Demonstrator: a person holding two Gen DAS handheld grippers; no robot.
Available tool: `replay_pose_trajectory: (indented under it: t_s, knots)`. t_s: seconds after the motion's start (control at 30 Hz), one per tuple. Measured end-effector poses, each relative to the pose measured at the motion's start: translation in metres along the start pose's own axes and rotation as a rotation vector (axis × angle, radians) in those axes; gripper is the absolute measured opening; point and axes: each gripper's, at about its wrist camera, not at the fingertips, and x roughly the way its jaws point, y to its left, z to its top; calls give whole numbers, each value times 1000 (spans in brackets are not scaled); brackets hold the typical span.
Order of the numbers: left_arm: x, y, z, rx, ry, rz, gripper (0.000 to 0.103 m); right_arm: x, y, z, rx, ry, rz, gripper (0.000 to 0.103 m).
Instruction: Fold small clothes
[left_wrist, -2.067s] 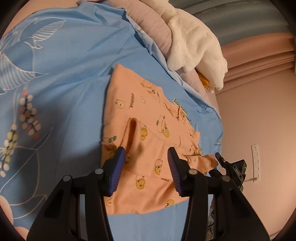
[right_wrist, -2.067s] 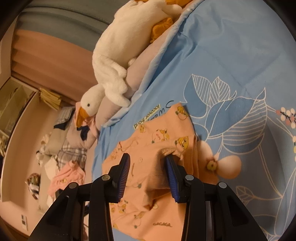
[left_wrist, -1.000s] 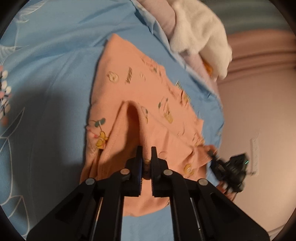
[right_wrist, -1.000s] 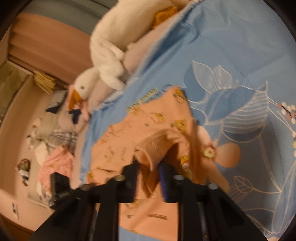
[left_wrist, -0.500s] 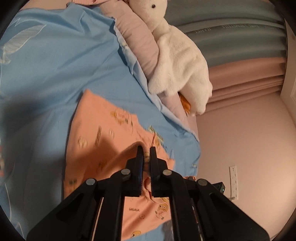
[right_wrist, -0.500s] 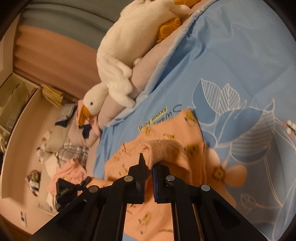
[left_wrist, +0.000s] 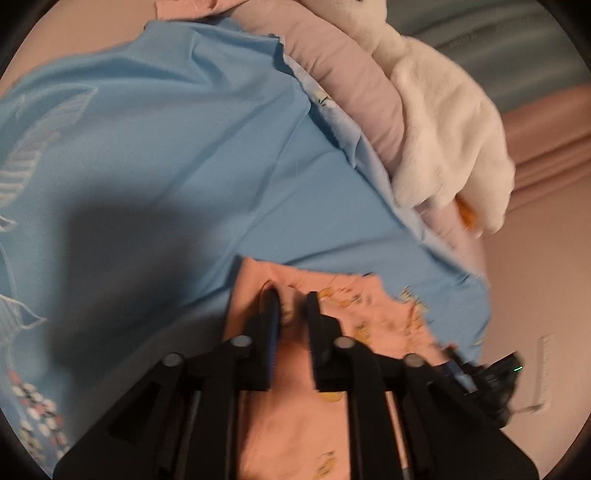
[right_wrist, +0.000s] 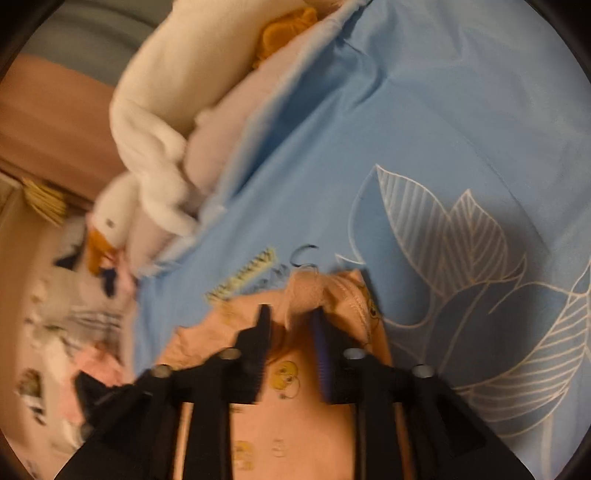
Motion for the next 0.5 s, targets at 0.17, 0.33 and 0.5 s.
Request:
replay_pose_trajectory:
  t_s: [0.17, 0.33, 0.5]
  knots:
    - [-46, -13, -4, 175, -126, 101, 51, -38, 12, -3, -114, -96, -21, 43]
    - [-42, -48, -51, 479, -2, 38, 32, -49, 49, -41, -513, -35, -49, 43]
    - [14, -63, -72, 570, 147, 100, 27, -8, 70, -70, -707, 79, -130, 25]
